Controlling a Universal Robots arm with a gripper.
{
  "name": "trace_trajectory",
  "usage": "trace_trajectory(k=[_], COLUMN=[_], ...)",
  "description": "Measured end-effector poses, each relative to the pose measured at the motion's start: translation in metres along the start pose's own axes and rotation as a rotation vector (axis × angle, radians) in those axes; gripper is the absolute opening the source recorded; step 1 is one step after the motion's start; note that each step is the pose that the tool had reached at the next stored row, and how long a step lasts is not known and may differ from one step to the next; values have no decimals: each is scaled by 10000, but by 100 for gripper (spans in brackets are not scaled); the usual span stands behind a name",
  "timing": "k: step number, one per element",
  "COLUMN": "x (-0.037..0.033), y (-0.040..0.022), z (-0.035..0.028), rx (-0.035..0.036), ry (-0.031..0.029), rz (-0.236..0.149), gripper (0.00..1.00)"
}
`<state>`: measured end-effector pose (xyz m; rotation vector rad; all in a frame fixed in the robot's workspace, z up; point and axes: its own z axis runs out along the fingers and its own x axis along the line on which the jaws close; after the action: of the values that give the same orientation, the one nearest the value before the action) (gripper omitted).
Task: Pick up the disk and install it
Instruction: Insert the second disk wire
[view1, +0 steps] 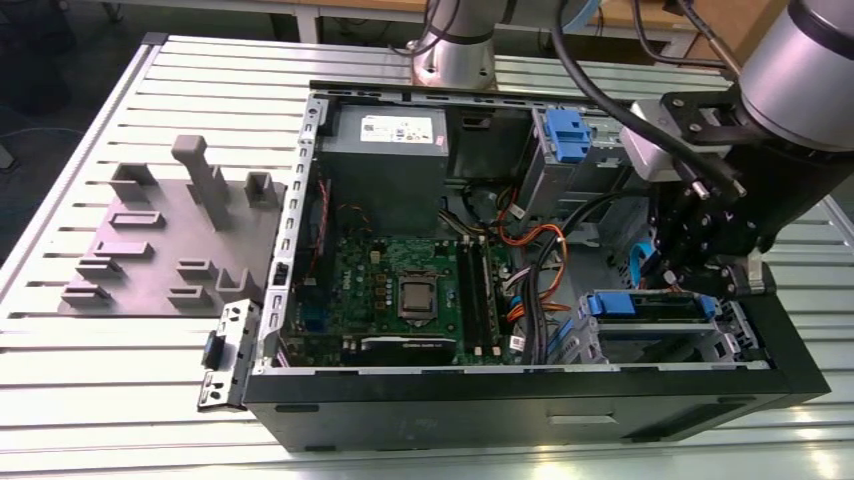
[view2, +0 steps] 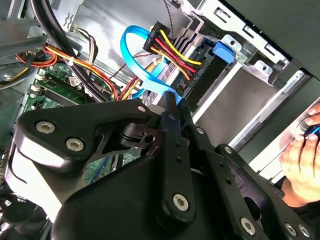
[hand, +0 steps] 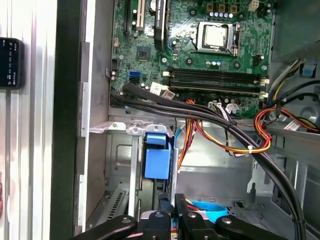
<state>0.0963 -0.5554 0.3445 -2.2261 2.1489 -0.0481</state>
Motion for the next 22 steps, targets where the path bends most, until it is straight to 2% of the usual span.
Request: trace_trajectory(k=[3,6,8,12,20,22], x=[2,25,41,66,102,103], y=[7,13,17,24,27,28], z=[20,30,35,42,74,79], rx=[36,127,156,162,164,165], ry=[-5,-21,-50,-112,-177,-222], rz=[87,88,89,92,101,104], gripper=[16,16,16,16,16,16])
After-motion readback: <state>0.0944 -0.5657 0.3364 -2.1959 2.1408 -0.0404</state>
